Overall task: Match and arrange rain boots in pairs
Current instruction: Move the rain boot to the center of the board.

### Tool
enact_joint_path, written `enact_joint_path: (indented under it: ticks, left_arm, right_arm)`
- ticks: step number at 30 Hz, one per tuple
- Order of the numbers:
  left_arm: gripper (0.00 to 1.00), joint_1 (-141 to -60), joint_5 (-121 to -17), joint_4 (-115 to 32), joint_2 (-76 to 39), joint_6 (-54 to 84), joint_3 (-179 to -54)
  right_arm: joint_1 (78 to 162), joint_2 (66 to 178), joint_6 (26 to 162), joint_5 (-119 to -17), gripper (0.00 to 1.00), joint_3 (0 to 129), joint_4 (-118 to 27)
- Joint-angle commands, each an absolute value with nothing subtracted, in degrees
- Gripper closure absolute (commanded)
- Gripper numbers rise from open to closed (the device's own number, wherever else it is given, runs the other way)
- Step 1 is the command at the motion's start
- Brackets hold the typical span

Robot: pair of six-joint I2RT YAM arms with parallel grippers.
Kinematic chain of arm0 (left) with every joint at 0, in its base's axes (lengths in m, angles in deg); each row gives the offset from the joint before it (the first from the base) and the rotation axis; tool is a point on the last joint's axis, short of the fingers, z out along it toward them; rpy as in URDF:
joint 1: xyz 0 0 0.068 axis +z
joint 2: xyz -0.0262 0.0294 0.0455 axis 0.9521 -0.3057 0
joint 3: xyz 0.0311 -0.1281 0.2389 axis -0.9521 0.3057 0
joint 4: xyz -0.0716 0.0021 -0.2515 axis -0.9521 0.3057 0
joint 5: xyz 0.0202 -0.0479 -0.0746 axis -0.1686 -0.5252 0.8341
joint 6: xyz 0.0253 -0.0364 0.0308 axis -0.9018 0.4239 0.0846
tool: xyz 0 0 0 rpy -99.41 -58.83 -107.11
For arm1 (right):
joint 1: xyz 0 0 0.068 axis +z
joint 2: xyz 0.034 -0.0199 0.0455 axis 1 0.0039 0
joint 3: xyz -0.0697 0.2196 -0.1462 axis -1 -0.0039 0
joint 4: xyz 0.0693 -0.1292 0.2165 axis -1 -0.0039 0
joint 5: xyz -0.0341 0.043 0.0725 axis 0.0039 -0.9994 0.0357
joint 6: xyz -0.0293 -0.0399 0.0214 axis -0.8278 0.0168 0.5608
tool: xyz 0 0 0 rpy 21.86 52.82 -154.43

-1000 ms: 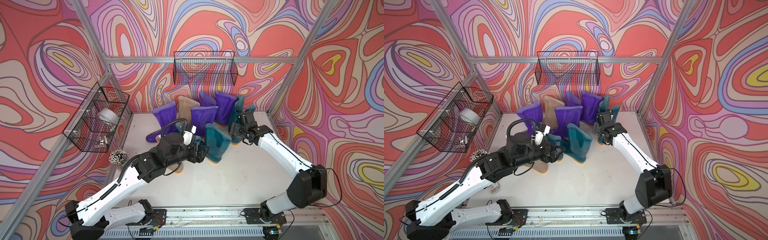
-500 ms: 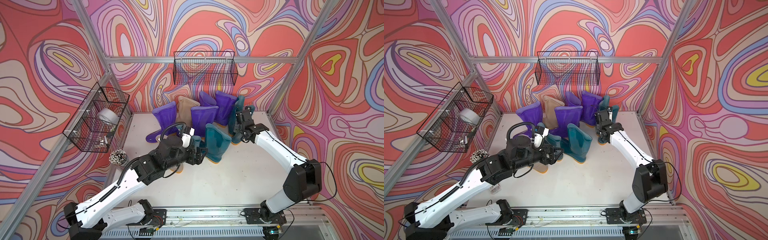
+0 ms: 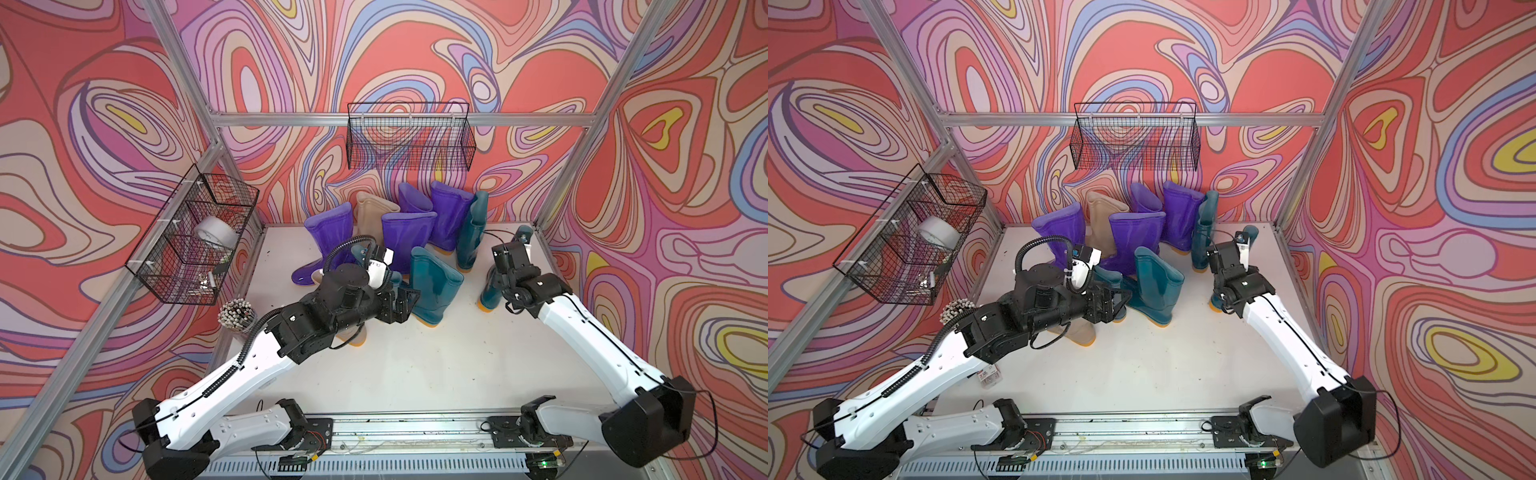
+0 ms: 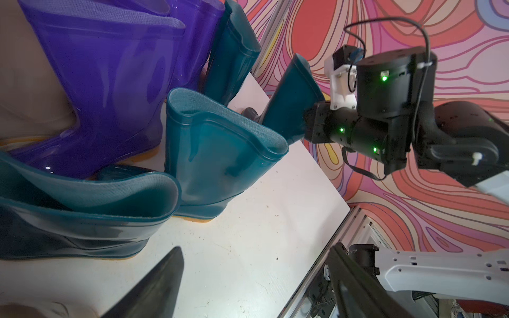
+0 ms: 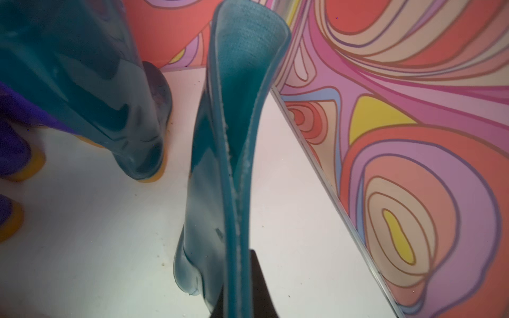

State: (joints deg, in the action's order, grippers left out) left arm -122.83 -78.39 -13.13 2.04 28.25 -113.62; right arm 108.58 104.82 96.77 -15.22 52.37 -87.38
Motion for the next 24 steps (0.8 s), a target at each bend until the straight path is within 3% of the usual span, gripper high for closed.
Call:
enact_joint_path:
  ticks: [1,7,12,17,20,24]
  left_arm:
    - [0.16,-122.9,-77.1,-11.4,0.3,27.4,-116.6]
    - [0.17,-123.0,-74.2,-12.8,-0.8,29.5,-116.7]
    - [0.18,-122.9,-73.2,-12.8,-0.9,30.6,-117.2]
    - [0.18,-123.0,-74.2,-12.5,-0.2,30.9,-117.1]
    - [0.18,-123.0,-74.1,-11.4,0.4,30.5,-117.7]
    - [0.17,-122.9,-76.2,-11.2,2.5,29.7,-116.6]
  right_arm:
    - [108.3,100.9,98.7,-6.5,0.97,49.8,-88.3]
    - [108.0,97.3,96.5,-4.1,0.91,45.0,-88.6]
    - [107.8,93.8,95.9,-5.2,0.62,42.6,-87.9]
    - [106.7,94.1,97.1,-8.2,0.33,49.0,-88.6]
    - [106.7,96.8,97.0,-6.0,0.27,52.6,-90.8]
    - [106.8,97.0,98.0,-9.9,0.27,56.0,-91.5]
